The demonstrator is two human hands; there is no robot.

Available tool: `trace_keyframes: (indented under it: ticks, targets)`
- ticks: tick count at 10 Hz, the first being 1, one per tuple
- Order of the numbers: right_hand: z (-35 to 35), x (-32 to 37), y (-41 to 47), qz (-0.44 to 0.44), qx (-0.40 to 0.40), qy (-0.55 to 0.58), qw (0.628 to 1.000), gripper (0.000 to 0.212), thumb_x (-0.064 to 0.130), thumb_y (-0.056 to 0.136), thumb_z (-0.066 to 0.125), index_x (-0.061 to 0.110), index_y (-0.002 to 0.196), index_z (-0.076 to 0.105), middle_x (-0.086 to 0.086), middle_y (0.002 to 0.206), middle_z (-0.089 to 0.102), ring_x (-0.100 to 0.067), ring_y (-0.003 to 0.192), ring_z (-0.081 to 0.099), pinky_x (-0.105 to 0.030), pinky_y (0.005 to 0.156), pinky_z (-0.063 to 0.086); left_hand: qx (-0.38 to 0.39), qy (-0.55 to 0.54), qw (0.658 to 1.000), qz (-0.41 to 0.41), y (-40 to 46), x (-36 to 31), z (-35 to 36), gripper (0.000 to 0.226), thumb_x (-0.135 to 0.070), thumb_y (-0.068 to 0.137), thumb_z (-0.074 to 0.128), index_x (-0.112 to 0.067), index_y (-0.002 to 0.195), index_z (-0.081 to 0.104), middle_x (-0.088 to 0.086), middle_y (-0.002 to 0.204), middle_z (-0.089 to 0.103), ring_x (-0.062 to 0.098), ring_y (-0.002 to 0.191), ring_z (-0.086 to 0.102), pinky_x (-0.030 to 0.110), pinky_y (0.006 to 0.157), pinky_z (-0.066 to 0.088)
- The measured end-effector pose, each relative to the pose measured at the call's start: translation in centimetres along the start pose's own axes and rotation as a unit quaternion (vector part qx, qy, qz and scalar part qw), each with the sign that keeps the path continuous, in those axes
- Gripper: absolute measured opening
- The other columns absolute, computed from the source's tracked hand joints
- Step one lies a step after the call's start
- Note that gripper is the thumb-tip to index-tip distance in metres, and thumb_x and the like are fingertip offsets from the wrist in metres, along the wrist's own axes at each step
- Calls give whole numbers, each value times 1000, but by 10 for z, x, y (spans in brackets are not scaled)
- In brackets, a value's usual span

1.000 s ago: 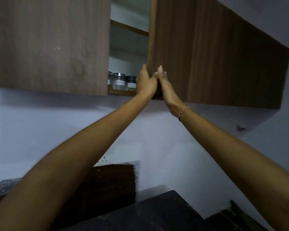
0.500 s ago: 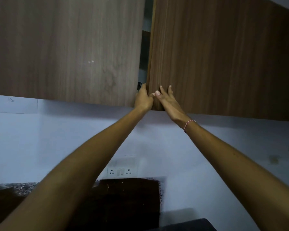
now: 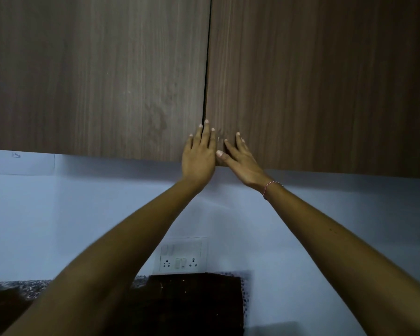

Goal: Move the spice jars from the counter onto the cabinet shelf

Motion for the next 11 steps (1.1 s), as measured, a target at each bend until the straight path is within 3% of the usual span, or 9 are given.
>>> trace_keyframes:
  ticks: [3,5,8,10,11]
  targets:
    - [17,-9,12,-10,-15,-87,996,74,62,90,32,30,149,2,5,155,-24,-15,144,-18,-57,112,3,18,74,995,62,-7,8,33,61,-34,101,17,-3,146,-11,15,156,-14,24,145,-13,35,115,-11]
    - [18,-10,12,-22,3,-127,992,84,61,86,42,27,148,-4,1,154,-28,-19,143,-21,-56,113,6,36,59,995,72,-8,9,38,71,-43,97,23,-5,146,-12,14,156,-17,24,145,-15,34,116,-10]
    - [36,-23,-18,-32,50,-204,977,90,59,86,47,18,149,-3,-6,156,-20,-26,145,-14,-50,116,9,155,73,983,63,-60,18,46,86,-58,92,32,-7,147,-12,11,157,-17,24,145,-13,38,118,-3]
    - [33,-21,-62,-24,-60,-177,982,79,54,92,36,14,149,-1,-9,158,-10,-25,146,-7,-46,117,9,50,90,995,16,-102,24,-10,79,-59,93,26,-14,143,-16,12,158,-7,25,146,-8,36,115,-8]
    - [14,-2,-81,-38,-147,-182,972,77,53,93,35,13,149,1,-11,158,-5,-26,146,-5,-46,118,9,-5,92,996,6,-115,19,-50,75,-56,93,24,-11,144,-5,16,157,6,26,144,-3,38,116,0]
Point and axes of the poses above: each hand's wrist, its own y-axis towards the middle knuckle, its own z-axis out of the palm, x = y × z, the point moved 10 cm from there along y, towards the middle knuckle
